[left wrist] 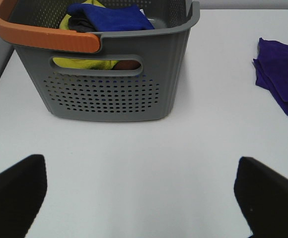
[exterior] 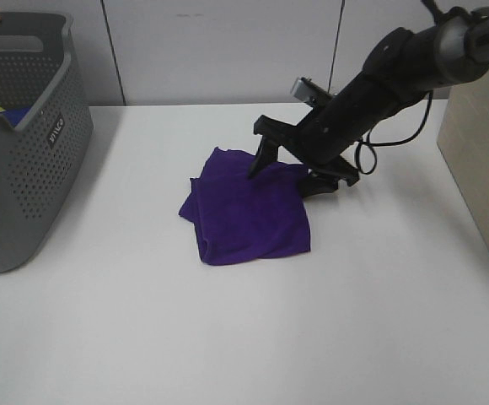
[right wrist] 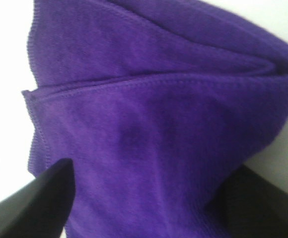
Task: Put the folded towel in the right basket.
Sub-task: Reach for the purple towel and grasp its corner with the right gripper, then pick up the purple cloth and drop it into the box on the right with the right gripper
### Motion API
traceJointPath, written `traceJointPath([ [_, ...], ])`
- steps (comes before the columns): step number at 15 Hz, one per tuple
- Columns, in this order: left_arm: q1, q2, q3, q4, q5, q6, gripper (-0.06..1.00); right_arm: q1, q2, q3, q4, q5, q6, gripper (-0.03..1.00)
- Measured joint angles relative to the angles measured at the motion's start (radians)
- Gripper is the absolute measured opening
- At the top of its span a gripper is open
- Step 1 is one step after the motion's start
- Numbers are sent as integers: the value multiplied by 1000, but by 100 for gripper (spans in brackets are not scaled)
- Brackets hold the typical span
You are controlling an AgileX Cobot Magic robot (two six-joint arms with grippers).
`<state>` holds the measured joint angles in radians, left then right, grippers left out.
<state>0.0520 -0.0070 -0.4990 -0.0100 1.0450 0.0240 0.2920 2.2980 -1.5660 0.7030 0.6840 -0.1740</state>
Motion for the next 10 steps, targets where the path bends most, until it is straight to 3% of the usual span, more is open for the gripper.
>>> traceJointPath([
  [1,0,0,0,0,0,0,99,35,12,0,26,-34,-1,68],
  [2,0,0,0,0,0,0,99,67,26,0,44,-70,-2,52],
  [4,0,0,0,0,0,0,99,107,43,0,52,-111,-2,11],
  [7,0,0,0,0,0,0,99,116,39,0,44,-98,-10,8],
  [10,0,0,0,0,0,0,99,115,-22,-42,-67,30,-11,8],
])
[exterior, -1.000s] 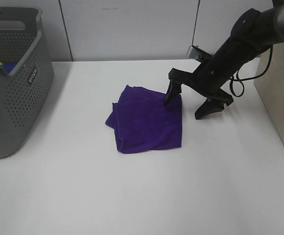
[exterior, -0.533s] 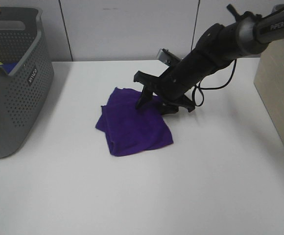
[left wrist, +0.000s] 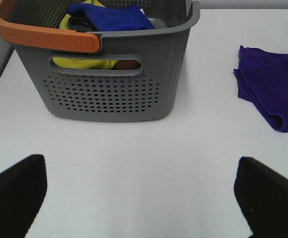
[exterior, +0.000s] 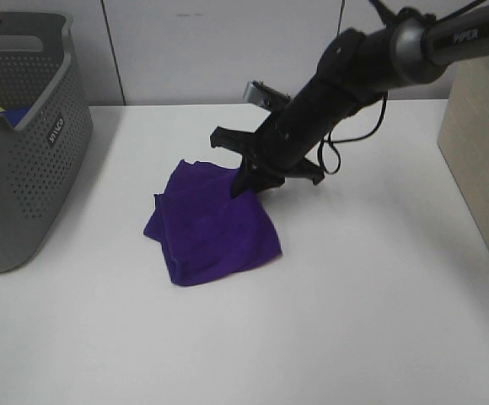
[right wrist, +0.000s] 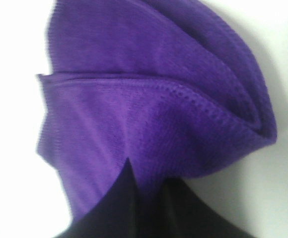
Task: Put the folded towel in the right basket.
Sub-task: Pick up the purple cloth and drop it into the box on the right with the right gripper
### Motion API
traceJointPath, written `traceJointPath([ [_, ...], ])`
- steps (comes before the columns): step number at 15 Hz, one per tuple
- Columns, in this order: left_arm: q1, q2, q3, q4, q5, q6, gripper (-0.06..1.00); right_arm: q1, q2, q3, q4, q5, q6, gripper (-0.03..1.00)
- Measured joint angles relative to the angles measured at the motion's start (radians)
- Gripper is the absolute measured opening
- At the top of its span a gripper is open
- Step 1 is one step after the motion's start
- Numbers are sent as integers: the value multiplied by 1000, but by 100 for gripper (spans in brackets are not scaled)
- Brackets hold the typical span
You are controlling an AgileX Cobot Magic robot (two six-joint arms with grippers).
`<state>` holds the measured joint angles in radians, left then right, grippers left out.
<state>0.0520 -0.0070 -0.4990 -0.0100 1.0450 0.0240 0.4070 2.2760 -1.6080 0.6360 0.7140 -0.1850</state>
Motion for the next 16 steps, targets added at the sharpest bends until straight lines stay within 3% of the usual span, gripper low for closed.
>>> traceJointPath([
  [5,0,0,0,0,0,0,99,-4,-215,-407,-408,434,119,8],
  [6,0,0,0,0,0,0,99,-17,-240,-508,-493,481,140,8],
  [11,0,0,0,0,0,0,99,-255,-349,-784,-862,493,218,8],
  [13,0,0,0,0,0,0,99,-386,-367,-790,-878,500,221,8],
  [14,0,0,0,0,0,0,99,-507,-367,-771,-856,501,221,8],
  [16,0,0,0,0,0,0,99,-581,-368,-710,-838,501,221,8],
])
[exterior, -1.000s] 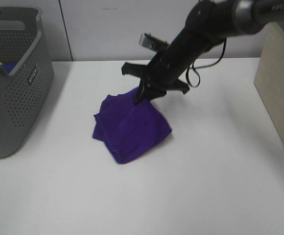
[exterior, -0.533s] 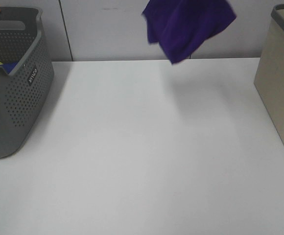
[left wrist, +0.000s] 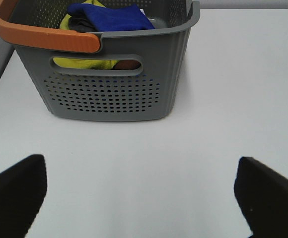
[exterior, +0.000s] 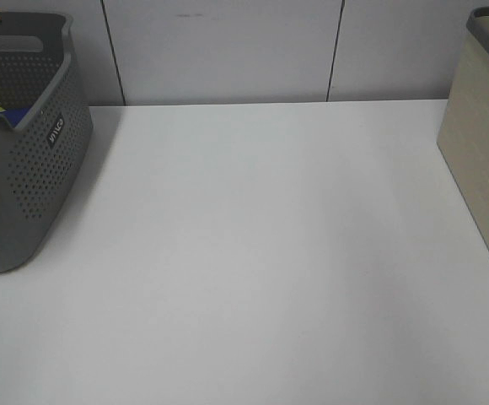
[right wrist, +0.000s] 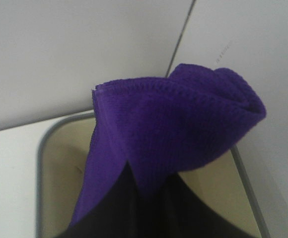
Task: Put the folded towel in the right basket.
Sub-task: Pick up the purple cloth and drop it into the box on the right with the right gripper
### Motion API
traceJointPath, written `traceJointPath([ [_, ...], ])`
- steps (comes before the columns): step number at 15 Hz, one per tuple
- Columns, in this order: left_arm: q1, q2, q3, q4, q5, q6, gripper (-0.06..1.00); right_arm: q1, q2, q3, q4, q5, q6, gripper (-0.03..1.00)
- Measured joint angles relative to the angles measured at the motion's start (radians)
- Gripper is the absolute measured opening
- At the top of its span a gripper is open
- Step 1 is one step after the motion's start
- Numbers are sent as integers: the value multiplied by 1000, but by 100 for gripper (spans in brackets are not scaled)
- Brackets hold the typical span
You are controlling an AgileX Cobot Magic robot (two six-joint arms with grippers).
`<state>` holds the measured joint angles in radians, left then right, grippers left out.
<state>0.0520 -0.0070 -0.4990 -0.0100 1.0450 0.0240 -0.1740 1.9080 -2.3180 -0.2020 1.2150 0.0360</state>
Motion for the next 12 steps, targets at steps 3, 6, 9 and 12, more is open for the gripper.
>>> traceJointPath([
  [3,0,0,0,0,0,0,99,-107,0,157,17,8,-23,9],
  [6,0,0,0,0,0,0,99,-134,1,253,111,7,-26,62],
  [9,0,0,0,0,0,0,99,-133,2,275,188,7,-78,95],
  [12,0,0,0,0,0,0,99,-132,2,275,317,7,-113,97],
])
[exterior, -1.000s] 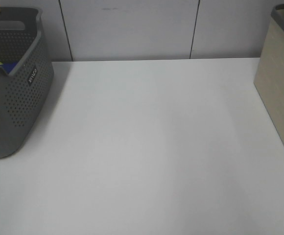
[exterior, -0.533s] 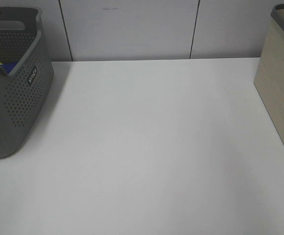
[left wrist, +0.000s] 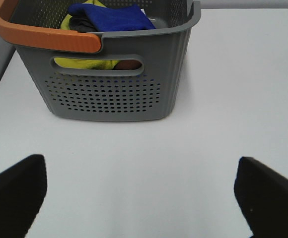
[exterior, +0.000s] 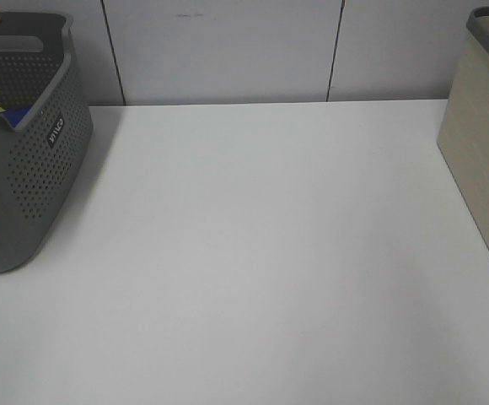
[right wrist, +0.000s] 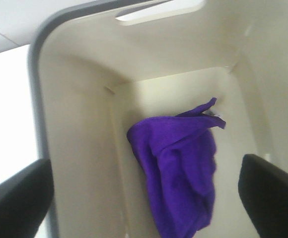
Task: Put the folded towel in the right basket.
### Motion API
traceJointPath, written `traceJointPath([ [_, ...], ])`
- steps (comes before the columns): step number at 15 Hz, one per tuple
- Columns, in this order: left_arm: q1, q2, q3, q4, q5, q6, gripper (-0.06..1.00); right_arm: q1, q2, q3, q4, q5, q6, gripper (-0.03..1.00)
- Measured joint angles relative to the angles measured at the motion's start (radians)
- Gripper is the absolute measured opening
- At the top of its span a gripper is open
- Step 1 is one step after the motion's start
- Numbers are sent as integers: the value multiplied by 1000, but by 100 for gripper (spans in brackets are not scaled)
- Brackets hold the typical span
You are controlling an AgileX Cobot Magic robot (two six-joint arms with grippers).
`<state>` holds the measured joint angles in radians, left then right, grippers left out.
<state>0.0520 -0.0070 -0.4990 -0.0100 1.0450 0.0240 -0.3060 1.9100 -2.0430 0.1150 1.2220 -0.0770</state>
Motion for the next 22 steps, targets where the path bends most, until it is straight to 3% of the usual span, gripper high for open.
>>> traceJointPath([
  [3,0,0,0,0,0,0,99,77,-14,0,71,-17,-12,97],
  [5,0,0,0,0,0,0,99,174,-65,0,18,-10,-10,97],
  [8,0,0,0,0,0,0,99,249,-266,87,-30,-12,0,97],
  [9,0,0,0,0,0,0,99,267,-387,155,-34,-12,0,97],
  [14,0,0,0,0,0,0,99,276,-1149,781,-146,-8,70,97],
  [18,0,0,0,0,0,0,99,276,-1697,1199,-130,2,117,97],
  [20,0,0,0,0,0,0,99,276,-1876,1327,-88,2,99,97],
  [22,0,0,0,0,0,0,99,276,-1915,1418,-70,1,53,97],
])
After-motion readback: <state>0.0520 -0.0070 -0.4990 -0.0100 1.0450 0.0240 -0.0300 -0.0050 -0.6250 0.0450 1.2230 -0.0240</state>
